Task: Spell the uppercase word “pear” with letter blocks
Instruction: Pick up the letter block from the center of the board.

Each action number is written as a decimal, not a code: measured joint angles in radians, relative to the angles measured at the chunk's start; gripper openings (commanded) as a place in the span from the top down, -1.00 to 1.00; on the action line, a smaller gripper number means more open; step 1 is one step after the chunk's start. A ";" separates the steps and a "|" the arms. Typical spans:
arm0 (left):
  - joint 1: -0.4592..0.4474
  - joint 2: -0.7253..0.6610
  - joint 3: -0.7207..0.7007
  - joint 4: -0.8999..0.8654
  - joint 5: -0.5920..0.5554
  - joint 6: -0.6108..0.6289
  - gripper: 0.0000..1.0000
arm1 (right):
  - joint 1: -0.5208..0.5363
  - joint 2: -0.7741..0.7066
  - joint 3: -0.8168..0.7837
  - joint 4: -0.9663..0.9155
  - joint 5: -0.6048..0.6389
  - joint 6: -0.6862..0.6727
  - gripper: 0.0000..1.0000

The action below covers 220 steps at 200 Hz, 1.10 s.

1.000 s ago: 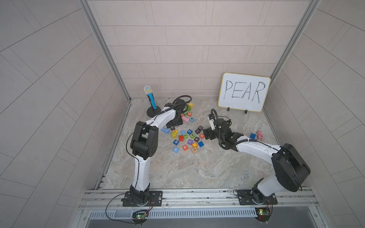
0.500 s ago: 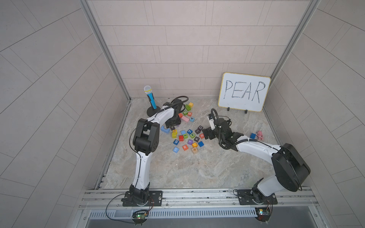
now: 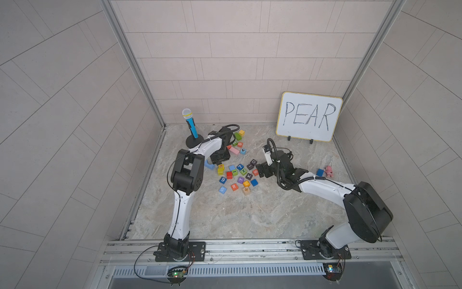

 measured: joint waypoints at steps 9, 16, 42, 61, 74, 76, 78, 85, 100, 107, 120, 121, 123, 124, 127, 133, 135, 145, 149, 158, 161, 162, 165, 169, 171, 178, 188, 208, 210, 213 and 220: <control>0.000 0.000 0.000 0.000 0.000 0.001 0.05 | 0.000 0.000 -0.002 0.004 0.000 0.000 -1.00; 0.000 0.000 0.000 0.000 -0.001 0.001 0.08 | 0.000 0.000 -0.004 0.007 0.000 0.000 -1.00; 0.004 0.000 0.000 0.001 0.000 0.001 0.15 | 0.000 0.002 -0.013 0.015 0.000 0.000 -1.00; 0.005 0.000 0.000 0.002 0.001 0.008 0.18 | -0.002 0.007 -0.015 0.018 0.000 0.001 -1.00; 0.006 0.002 0.000 0.003 0.002 0.013 0.18 | -0.002 0.007 -0.015 0.019 -0.001 0.002 -1.00; 0.006 0.002 0.000 0.003 0.002 0.015 0.18 | -0.002 0.007 -0.015 0.019 -0.001 0.003 -1.00; 0.006 0.002 0.000 0.003 0.002 0.016 0.18 | -0.002 0.007 -0.015 0.020 -0.001 0.003 -1.00; 0.006 0.005 0.000 0.004 0.002 0.017 0.18 | -0.002 0.007 -0.015 0.021 -0.001 0.003 -1.00; 0.006 0.013 0.000 0.005 0.002 0.020 0.18 | -0.004 0.008 -0.015 0.021 -0.001 0.004 -1.00; 0.006 0.018 0.000 0.005 0.002 0.023 0.17 | -0.004 0.009 -0.015 0.022 0.000 0.004 -1.00; 0.006 0.025 0.000 0.005 0.001 0.026 0.16 | -0.005 0.014 -0.015 0.022 0.000 0.004 -1.00; 0.006 0.025 -0.001 0.005 0.001 0.026 0.16 | -0.005 0.015 -0.015 0.022 0.000 0.004 -1.00; 0.006 0.026 -0.001 0.005 0.001 0.026 0.16 | -0.005 0.016 -0.015 0.023 0.000 0.004 -1.00; 0.006 0.027 -0.001 0.005 0.001 0.026 0.16 | -0.005 0.016 -0.015 0.023 0.000 0.004 -1.00; 0.006 0.028 -0.001 0.005 0.001 0.027 0.16 | -0.005 0.018 -0.015 0.023 0.000 0.004 -1.00; 0.006 0.029 -0.001 0.006 0.001 0.027 0.16 | -0.006 0.022 -0.015 0.024 -0.001 0.005 -1.00; 0.006 0.029 -0.001 0.006 0.001 0.027 0.16 | -0.006 0.023 -0.015 0.024 0.000 0.005 -1.00; 0.007 0.030 -0.001 0.007 0.001 0.027 0.16 | -0.006 0.028 -0.015 0.024 -0.001 0.007 -1.00; 0.008 0.030 -0.001 0.008 0.001 0.027 0.16 | -0.006 0.029 -0.015 0.024 -0.001 0.008 -1.00; 0.009 0.030 -0.001 0.009 0.001 0.027 0.17 | -0.006 0.032 -0.015 0.025 -0.002 0.009 -1.00; 0.009 0.030 -0.001 0.009 0.001 0.027 0.18 | -0.006 0.033 -0.015 0.025 -0.002 0.009 -1.00; 0.009 0.030 -0.001 0.009 0.001 0.027 0.18 | -0.006 0.033 -0.015 0.025 -0.002 0.010 -1.00; 0.009 0.030 -0.001 0.009 0.001 0.027 0.19 | -0.006 0.033 -0.015 0.025 -0.003 0.010 -1.00; 0.009 0.030 -0.001 0.009 0.001 0.027 0.19 | -0.006 0.033 -0.015 0.024 -0.003 0.011 -1.00; 0.009 0.030 -0.001 0.009 0.001 0.027 0.20 | -0.006 0.033 -0.015 0.025 -0.003 0.011 -1.00; 0.009 0.030 -0.001 0.010 0.001 0.028 0.20 | -0.006 0.033 -0.015 0.025 -0.003 0.011 -1.00; 0.010 0.030 -0.001 0.010 0.001 0.030 0.21 | -0.006 0.033 -0.015 0.026 -0.003 0.011 -1.00; 0.010 0.030 -0.001 0.012 0.001 0.034 0.26 | -0.006 0.033 -0.016 0.026 -0.002 0.011 -1.00; 0.010 0.030 -0.001 0.012 0.001 0.034 0.27 | -0.006 0.033 -0.016 0.026 -0.002 0.011 -1.00; 0.010 0.030 -0.001 0.012 0.002 0.033 0.28 | -0.006 0.033 -0.016 0.026 -0.002 0.011 -1.00; 0.010 0.030 -0.001 0.013 0.002 0.034 0.30 | -0.006 0.033 -0.019 0.028 0.001 0.011 -1.00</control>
